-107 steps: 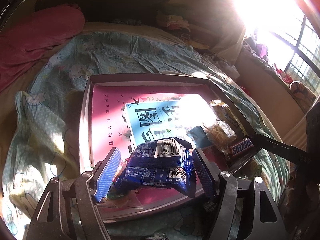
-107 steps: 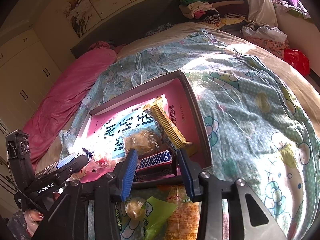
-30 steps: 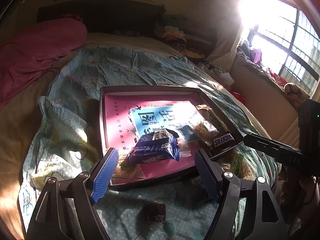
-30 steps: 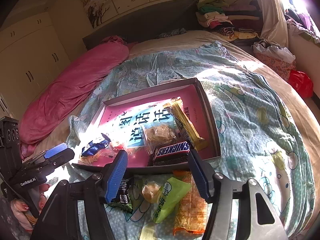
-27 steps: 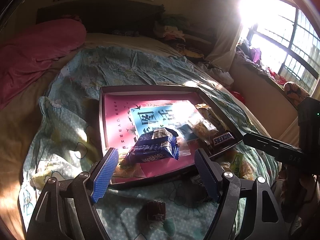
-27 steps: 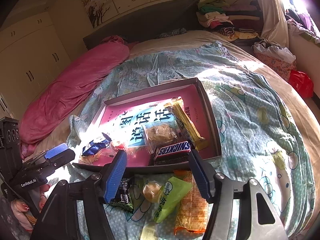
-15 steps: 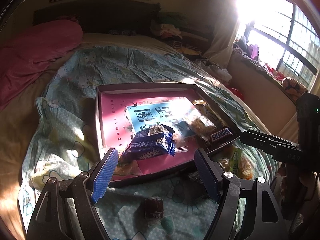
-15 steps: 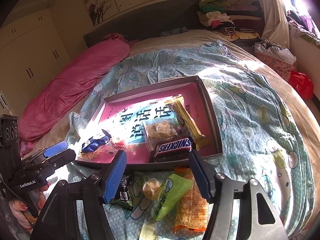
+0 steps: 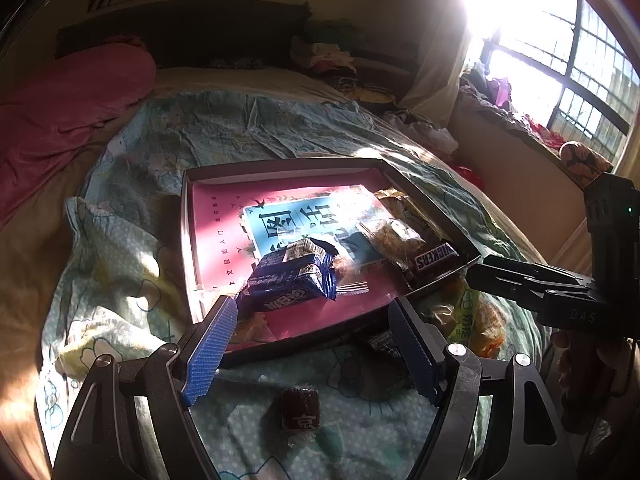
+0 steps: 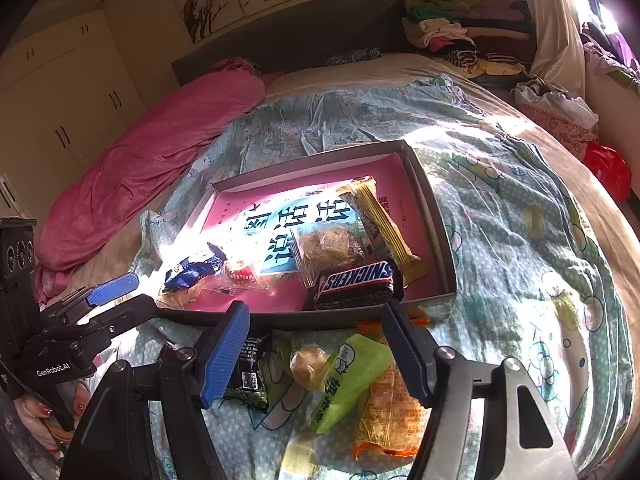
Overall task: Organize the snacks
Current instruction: 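Withdraw both tools from the tray toward the snacks on the duvet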
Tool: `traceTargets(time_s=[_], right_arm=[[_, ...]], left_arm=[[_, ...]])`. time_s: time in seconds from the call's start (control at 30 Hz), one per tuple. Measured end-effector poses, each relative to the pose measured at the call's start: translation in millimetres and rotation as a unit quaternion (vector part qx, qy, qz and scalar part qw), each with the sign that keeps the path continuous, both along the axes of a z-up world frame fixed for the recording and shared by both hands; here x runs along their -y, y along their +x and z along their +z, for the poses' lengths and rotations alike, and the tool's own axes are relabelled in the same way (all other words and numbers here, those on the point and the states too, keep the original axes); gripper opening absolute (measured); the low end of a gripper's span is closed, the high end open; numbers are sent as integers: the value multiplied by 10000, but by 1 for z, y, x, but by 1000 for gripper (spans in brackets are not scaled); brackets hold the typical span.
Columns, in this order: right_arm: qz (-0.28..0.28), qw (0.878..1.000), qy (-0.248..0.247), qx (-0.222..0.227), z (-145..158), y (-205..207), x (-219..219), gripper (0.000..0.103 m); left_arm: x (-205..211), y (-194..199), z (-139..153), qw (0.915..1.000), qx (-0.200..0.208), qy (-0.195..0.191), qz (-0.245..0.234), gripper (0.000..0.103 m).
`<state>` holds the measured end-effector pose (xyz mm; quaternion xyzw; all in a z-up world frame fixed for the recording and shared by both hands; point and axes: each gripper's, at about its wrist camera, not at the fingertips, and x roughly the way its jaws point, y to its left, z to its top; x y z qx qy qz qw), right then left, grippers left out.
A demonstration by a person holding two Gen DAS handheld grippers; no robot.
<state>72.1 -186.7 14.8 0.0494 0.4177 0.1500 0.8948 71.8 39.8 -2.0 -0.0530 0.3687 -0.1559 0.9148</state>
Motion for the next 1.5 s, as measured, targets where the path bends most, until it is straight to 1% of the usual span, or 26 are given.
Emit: traceTargets(time_s=[0.23, 0.57, 0.73, 1.13, 1.5], right_arm=[[92, 9999, -37, -73, -5, -3, -5, 70], [184, 9997, -56, -125, -11, -6, -9, 74], [161, 9998, -41, -97, -10, -8, -7, 77], [205, 9998, -54, -50, -8, -13, -7, 79], [205, 9997, -107, -57, -11, -16, 0, 79]], left_arm=[[2, -2, -2, 9999, -65, -9, -84, 80], [13, -10, -3, 9995, -84, 121, -296, 80], [13, -11, -5, 9995, -176, 26, -261, 80], [8, -14, -6, 9993, -335, -144, -67, 80], [3, -19, -14, 9987, -503, -62, 53, 80]])
